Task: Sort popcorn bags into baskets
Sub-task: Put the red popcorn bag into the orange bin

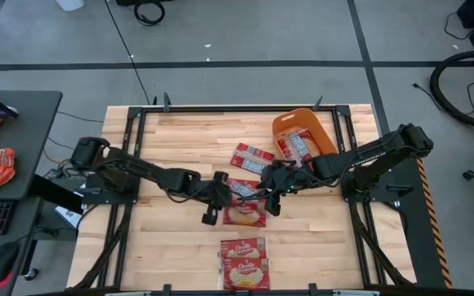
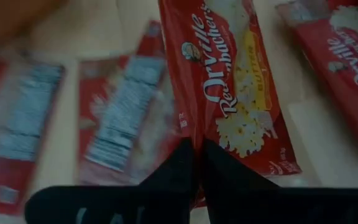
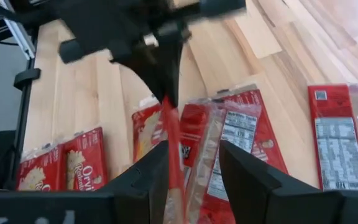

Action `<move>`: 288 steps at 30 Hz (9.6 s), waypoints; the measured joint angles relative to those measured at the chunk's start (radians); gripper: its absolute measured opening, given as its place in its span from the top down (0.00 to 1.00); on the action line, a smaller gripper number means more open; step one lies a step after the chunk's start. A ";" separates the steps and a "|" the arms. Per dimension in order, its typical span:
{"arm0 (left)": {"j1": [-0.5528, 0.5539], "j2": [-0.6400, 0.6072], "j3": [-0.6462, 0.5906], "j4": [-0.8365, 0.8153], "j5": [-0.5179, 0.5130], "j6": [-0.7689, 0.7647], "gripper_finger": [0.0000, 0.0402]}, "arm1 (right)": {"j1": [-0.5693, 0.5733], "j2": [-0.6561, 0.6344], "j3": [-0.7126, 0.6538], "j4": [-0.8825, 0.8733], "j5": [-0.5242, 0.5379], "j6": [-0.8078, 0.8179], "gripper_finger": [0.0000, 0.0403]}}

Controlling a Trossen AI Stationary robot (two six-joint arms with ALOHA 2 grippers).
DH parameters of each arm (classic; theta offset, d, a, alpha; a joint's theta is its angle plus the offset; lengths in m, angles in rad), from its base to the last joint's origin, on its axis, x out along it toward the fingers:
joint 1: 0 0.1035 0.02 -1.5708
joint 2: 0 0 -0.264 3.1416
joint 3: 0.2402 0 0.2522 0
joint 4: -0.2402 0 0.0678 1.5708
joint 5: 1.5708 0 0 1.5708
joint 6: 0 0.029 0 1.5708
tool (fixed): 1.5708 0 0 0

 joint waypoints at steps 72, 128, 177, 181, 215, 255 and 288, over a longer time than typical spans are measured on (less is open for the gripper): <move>-0.021 -0.082 0.132 -0.300 -0.172 0.003 0.65 | -0.064 -0.028 0.129 -1.066 0.597 0.562 0.92; 0.069 0.148 0.085 -0.135 0.047 0.105 0.48 | 0.113 0.075 -0.154 0.016 0.282 -0.130 0.66; -0.008 0.266 0.071 0.023 -0.408 0.371 0.64 | 0.176 0.139 -0.154 0.123 0.344 -0.023 0.66; -0.008 0.266 0.071 0.026 -0.408 0.351 0.75 | 0.175 0.139 -0.154 0.140 0.344 -0.023 0.66; 0.028 0.100 0.072 -0.031 -0.181 0.319 0.93 | 0.182 0.162 -0.155 0.272 0.362 -0.150 0.66; -0.014 0.347 0.072 0.237 -0.465 0.636 0.98 | 0.191 0.162 -0.155 0.267 0.386 -0.120 0.66; 0.087 0.033 0.070 0.017 -0.356 0.265 1.00 | 0.269 0.156 -0.124 0.191 0.730 -0.419 0.38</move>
